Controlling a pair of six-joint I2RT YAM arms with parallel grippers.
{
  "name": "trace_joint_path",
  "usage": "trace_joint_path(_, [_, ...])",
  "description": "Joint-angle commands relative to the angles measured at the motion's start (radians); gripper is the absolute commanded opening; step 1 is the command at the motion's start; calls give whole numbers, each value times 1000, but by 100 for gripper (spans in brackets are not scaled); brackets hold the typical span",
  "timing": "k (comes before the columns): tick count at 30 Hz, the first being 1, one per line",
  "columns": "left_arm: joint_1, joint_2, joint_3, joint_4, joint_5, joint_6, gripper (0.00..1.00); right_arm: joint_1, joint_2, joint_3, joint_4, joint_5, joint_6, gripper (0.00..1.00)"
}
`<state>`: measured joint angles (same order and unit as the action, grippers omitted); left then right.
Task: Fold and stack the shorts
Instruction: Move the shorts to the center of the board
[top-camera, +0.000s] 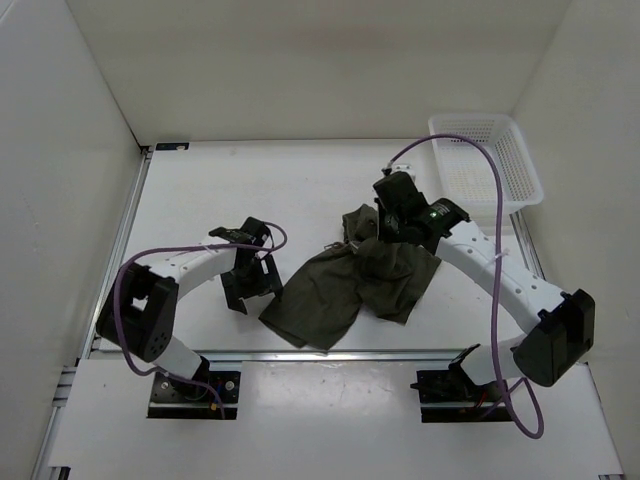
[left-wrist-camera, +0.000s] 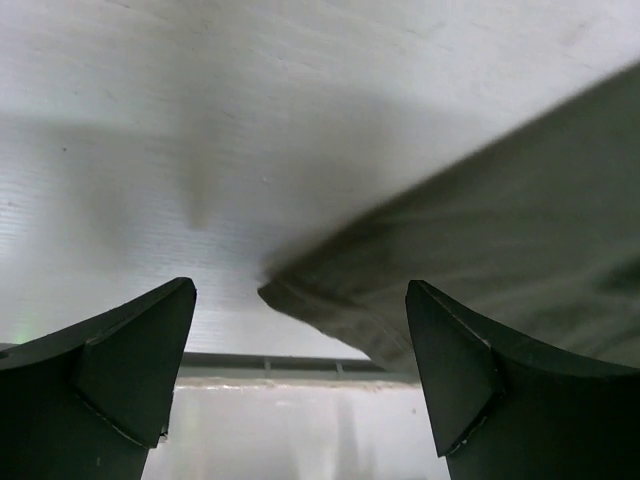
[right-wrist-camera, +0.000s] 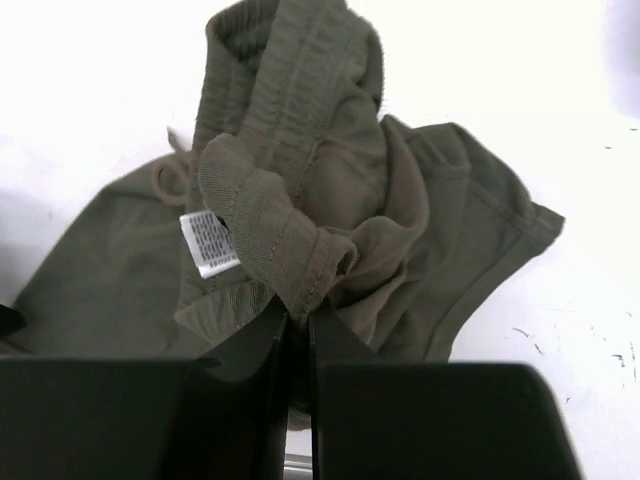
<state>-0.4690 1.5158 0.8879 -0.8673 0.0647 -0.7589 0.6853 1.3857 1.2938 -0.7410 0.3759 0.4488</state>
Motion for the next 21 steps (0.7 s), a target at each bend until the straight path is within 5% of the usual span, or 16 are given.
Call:
trace_joint_path(1, [-42, 55, 0, 25, -74, -25, 96, -29, -79, 1, -4, -23, 5, 0])
trace_joint_path(5, [-94, 147, 52, 48, -74, -46, 83, -67, -99, -8, -15, -23, -4, 0])
trace_joint_path(6, [-103, 179, 63, 48, -74, -57, 71, -78, -99, -8, -15, -23, -4, 0])
trace_joint_path(7, [-117, 191, 83, 48, -74, -71, 36, -78, -111, -8, -24, -23, -4, 0])
trace_joint_path(9, [-126, 201, 92, 48, -63, -71, 10, -101, -123, -8, -24, -23, -4, 0])
trace_joint_path(15, [-51, 152, 258, -31, -121, -7, 10, -210, -119, 24, -14, -127, -62, 0])
trace_joint_path(19, [102, 231, 592, -186, -209, 105, 10, -331, 27, 184, 26, -271, -133, 0])
trace_joint_path(21, [147, 288, 907, -312, -230, 154, 10, -388, 155, 389, 26, -307, -142, 0])
